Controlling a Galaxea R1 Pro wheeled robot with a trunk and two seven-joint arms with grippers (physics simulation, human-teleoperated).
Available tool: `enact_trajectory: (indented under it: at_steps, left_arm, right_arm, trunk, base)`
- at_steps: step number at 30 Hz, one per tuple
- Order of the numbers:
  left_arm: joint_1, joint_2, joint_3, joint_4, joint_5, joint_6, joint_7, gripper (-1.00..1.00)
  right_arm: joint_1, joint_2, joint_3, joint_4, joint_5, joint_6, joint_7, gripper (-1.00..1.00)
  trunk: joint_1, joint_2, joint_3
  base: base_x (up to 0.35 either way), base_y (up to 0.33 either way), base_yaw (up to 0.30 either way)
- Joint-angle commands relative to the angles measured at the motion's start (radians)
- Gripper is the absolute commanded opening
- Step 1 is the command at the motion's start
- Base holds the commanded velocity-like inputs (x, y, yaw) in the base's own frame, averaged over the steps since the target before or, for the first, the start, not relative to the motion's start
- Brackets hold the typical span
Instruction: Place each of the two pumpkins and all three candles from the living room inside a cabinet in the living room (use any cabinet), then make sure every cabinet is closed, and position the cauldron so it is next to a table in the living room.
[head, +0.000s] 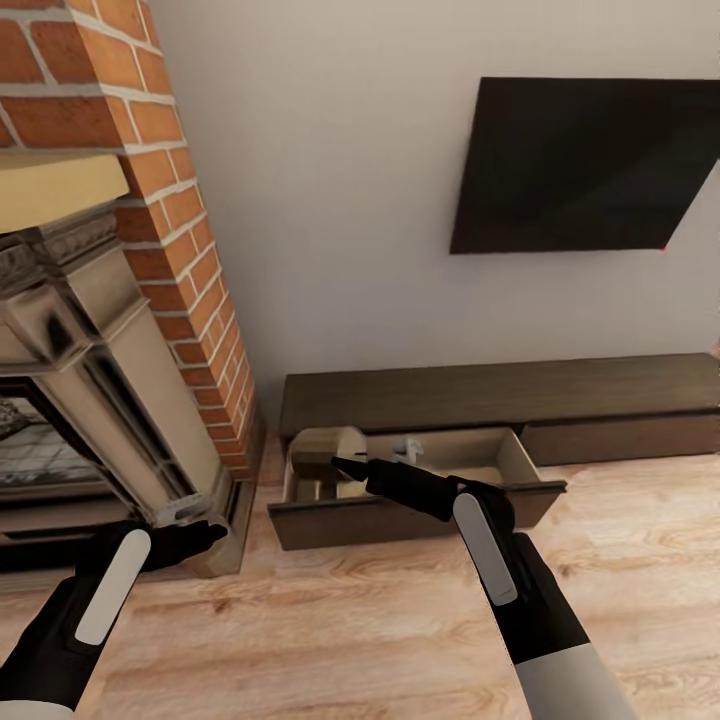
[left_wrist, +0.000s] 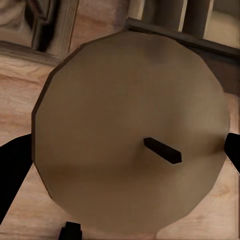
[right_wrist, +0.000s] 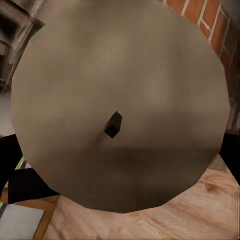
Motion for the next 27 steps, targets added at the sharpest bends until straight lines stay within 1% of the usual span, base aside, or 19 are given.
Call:
enact_trajectory:
  at_steps: [1, 11, 22, 23, 25, 26, 27]
  left_arm:
    - [-0.001, 0.000, 0.000, -0.001, 0.012, 0.003, 0.010, -1.00]
    - [-0.001, 0.000, 0.000, 0.000, 0.013, 0.003, 0.010, -1.00]
    - [-0.001, 0.000, 0.000, 0.000, 0.013, 0.003, 0.010, -1.00]
    - [-0.001, 0.000, 0.000, 0.000, 0.013, 0.003, 0.010, -1.00]
    - [-0.001, 0.000, 0.000, 0.000, 0.013, 0.003, 0.010, -1.00]
    - [-0.001, 0.000, 0.000, 0.000, 0.013, 0.003, 0.010, -1.00]
    - [-0.001, 0.000, 0.000, 0.000, 0.013, 0.003, 0.010, -1.00]
  right_arm:
    - [-0.001, 0.001, -0.001, -0.001, -0.006, 0.007, 0.001, -1.00]
    - [-0.001, 0.000, 0.000, -0.021, 0.000, 0.012, -0.003, -1.00]
    - [-0.001, 0.001, 0.000, -0.017, 0.008, 0.012, -0.010, -1.00]
    - [-0.001, 0.001, 0.000, -0.014, 0.007, 0.013, -0.022, -1.00]
    - [-0.001, 0.001, 0.000, -0.013, 0.007, 0.016, -0.070, -1.00]
    - [-0.001, 0.001, 0.000, -0.014, 0.006, 0.017, -0.100, -1.00]
    - [-0.001, 0.003, 0.000, -0.017, 0.007, 0.019, -0.159, -1.00]
  trunk:
    - [0.000, -0.001, -0.001]
    - [0.000, -0.001, -0.001]
    - [0.000, -0.001, -0.001]
    - [0.000, -0.001, -0.001]
    - [0.000, -0.001, -0.001]
    - [0.000, -0.001, -0.001]
    - [0.000, -0.001, -0.001]
  base:
    - [0.249, -0.232, -0.012]
    - [0.246, -0.208, -0.002]
    - [0.230, -0.182, 0.000]
    - [0.207, -0.227, 0.033]
    - [0.204, -0.230, 0.063]
    - [0.203, -0.218, 0.080]
    - [0.203, -0.203, 0.086]
